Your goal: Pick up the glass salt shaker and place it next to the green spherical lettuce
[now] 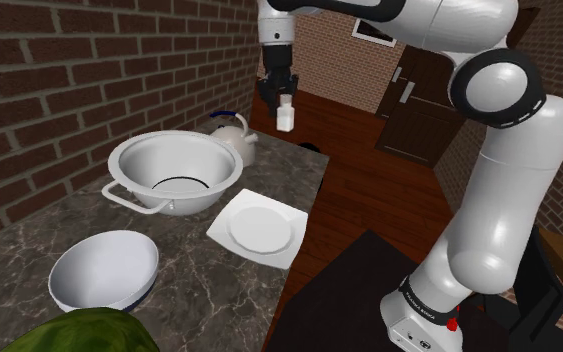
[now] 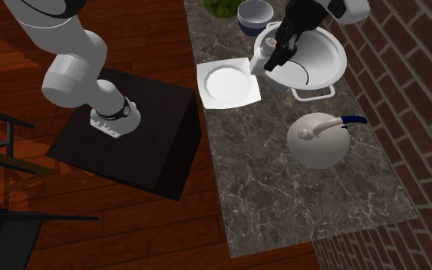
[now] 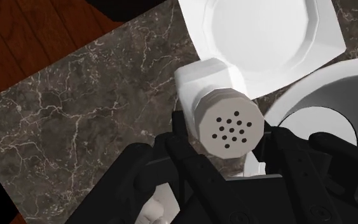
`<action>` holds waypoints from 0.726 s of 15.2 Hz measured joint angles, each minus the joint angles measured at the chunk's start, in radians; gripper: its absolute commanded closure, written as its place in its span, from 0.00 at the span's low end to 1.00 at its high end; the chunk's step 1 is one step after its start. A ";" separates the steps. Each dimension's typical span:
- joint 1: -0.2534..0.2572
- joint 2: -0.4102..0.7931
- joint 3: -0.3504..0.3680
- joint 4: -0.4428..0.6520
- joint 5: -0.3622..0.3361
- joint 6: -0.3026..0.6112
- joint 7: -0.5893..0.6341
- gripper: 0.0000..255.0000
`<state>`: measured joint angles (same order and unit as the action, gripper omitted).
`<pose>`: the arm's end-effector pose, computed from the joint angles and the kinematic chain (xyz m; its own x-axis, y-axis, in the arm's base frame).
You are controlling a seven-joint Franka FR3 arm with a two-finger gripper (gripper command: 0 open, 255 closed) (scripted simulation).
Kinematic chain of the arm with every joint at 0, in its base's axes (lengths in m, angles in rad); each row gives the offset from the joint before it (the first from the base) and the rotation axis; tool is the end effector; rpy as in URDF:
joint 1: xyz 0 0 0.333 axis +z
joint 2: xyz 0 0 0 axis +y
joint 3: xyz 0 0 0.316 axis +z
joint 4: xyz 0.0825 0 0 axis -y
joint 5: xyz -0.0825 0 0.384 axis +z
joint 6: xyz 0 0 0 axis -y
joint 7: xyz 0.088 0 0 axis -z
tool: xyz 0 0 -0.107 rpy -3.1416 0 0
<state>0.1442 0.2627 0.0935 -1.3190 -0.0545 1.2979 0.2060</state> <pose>0.5874 0.1274 0.5683 0.9637 0.0121 -0.2667 0.0364 -0.9956 0.0866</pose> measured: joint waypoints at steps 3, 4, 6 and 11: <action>0.039 -0.027 0.026 -0.047 0.015 0.018 0.069 1.00; 0.054 -0.015 0.035 -0.024 0.019 0.007 0.093 1.00; 0.083 -0.027 0.054 -0.044 0.030 0.014 0.142 1.00; 0.149 -0.028 0.098 -0.044 0.051 0.014 0.255 1.00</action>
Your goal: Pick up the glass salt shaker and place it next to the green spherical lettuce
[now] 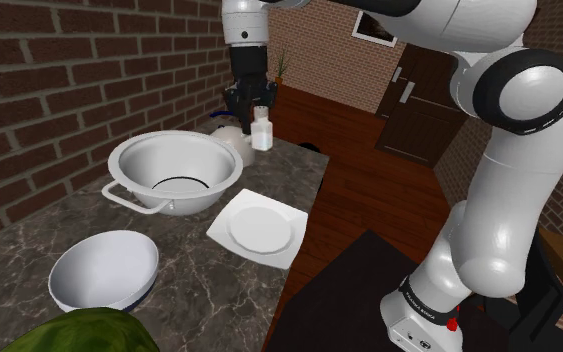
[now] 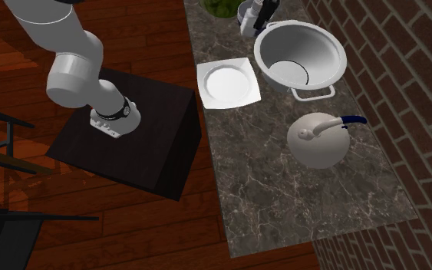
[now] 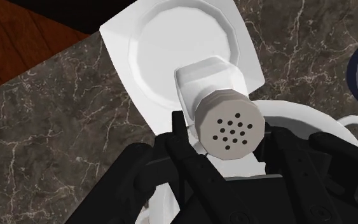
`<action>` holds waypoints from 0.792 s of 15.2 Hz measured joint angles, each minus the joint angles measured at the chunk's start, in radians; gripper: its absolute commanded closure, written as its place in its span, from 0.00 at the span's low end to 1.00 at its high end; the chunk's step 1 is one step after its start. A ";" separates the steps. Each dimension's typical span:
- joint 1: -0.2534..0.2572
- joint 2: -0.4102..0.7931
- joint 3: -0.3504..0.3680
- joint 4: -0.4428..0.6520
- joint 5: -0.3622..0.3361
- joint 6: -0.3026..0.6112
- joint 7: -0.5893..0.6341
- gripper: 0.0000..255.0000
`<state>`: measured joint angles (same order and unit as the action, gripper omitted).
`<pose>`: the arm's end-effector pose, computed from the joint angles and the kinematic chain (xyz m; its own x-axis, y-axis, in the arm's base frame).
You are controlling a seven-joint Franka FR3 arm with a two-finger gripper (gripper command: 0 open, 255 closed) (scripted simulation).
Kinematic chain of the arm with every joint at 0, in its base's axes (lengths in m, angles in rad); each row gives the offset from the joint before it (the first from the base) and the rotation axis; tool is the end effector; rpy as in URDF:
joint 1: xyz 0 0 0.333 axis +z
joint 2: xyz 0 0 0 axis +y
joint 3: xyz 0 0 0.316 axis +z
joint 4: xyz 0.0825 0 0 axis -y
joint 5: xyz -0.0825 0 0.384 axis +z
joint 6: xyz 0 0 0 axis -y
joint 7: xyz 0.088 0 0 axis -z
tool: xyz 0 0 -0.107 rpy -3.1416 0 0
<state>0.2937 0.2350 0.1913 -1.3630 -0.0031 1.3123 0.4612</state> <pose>0.5312 0.2643 0.5679 0.9636 0.0119 -0.2669 0.0363 -0.9956 0.0867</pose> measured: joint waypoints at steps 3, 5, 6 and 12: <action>0.045 0.022 0.027 0.030 0.009 -0.006 0.073 1.00; 0.071 0.022 0.043 0.022 0.017 0.003 0.116 1.00; 0.090 0.039 0.054 0.044 0.018 0.001 0.144 1.00; 0.191 0.140 0.099 0.180 0.016 -0.028 0.286 1.00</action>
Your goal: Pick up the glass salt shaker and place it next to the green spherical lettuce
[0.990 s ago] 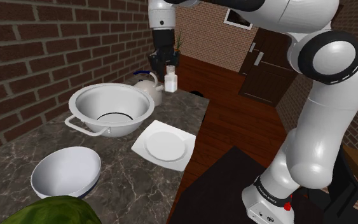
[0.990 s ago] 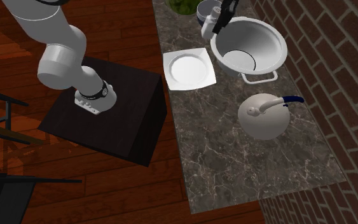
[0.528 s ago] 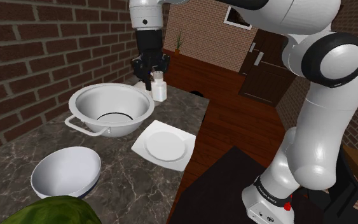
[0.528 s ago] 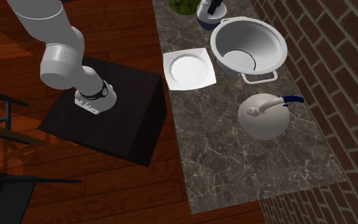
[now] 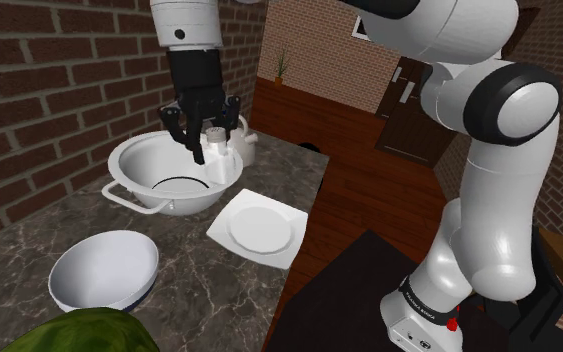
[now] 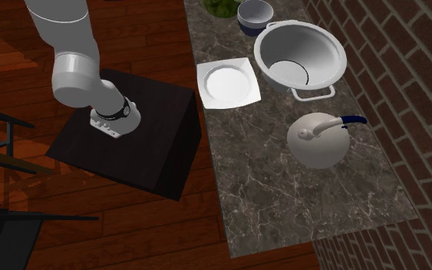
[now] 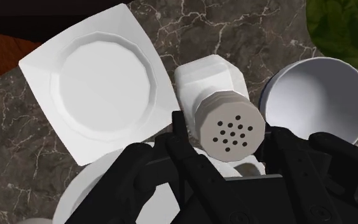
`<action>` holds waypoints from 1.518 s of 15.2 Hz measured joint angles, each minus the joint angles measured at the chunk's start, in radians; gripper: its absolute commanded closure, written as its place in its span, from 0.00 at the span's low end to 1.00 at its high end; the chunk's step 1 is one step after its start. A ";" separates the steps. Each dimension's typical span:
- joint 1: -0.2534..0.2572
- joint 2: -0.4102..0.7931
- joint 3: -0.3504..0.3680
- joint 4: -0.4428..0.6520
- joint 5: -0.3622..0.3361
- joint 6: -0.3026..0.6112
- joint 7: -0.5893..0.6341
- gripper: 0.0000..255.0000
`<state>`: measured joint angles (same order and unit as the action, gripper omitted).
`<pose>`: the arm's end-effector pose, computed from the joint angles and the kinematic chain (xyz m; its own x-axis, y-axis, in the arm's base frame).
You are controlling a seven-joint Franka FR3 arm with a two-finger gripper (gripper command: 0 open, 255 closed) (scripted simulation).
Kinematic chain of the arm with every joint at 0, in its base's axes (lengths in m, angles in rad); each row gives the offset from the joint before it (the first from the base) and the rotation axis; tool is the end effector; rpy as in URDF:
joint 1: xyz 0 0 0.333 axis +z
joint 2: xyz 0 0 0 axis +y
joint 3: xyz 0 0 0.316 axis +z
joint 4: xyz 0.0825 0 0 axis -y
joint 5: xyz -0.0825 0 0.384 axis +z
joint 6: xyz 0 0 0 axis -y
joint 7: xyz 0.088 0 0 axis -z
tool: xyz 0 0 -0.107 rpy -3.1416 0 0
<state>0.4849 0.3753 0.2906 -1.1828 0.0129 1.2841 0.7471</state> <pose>0.4725 0.4143 0.5653 0.9636 0.0122 -0.2671 0.0367 -0.9956 0.0868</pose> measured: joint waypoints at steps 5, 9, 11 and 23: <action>0.081 0.090 0.025 0.121 -0.011 -0.024 0.097 1.00; 0.076 0.070 0.026 0.036 -0.005 0.040 0.095 1.00; 0.073 0.062 0.025 -0.006 -0.004 0.075 0.093 1.00; 0.057 0.039 0.021 -0.199 0.000 0.244 0.073 1.00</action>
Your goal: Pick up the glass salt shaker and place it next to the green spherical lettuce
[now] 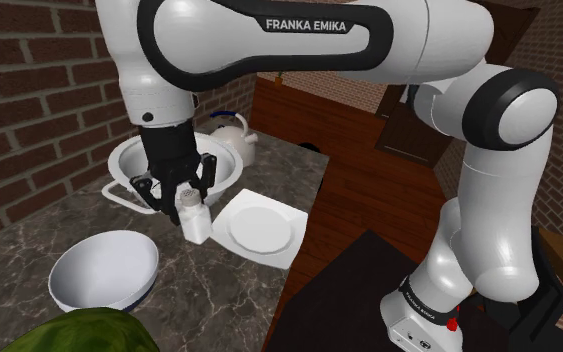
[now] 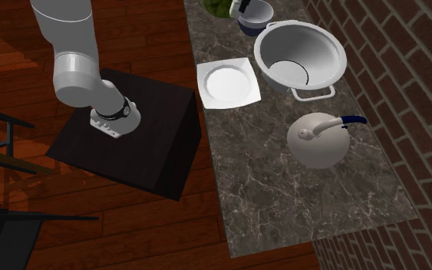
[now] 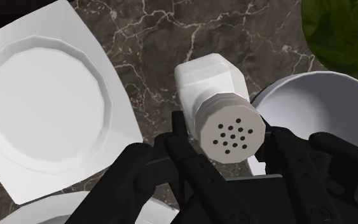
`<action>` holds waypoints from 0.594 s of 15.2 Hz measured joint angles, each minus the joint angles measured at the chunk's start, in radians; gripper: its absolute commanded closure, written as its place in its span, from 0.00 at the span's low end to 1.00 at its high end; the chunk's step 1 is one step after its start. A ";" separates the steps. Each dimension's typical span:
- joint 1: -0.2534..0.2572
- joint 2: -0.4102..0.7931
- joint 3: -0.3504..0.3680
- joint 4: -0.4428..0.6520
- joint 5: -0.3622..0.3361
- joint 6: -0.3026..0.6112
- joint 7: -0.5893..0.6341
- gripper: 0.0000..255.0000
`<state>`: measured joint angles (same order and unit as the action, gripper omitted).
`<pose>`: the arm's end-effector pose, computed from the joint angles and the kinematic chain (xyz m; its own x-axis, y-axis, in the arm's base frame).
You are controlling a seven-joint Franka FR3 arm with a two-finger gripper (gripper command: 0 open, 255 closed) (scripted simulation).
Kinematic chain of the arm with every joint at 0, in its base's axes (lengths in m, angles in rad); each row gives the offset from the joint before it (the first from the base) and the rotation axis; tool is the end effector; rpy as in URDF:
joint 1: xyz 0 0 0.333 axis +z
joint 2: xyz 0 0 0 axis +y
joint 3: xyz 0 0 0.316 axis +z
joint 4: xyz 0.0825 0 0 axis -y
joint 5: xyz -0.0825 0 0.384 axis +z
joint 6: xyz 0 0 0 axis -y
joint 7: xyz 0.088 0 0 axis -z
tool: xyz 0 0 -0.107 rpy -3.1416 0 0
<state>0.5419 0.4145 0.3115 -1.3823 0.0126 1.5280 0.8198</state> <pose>0.4504 0.4683 0.4676 0.9636 0.0105 -0.2673 0.0351 -0.9955 0.0875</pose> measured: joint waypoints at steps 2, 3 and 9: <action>0.000 -0.001 0.000 -0.030 0.000 0.029 -0.001 1.00; -0.002 -0.002 -0.001 -0.046 0.000 0.044 -0.003 1.00; -0.003 0.007 -0.003 -0.112 -0.002 0.118 -0.007 1.00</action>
<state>0.5391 0.4212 0.3089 -1.4945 0.0104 1.6462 0.8132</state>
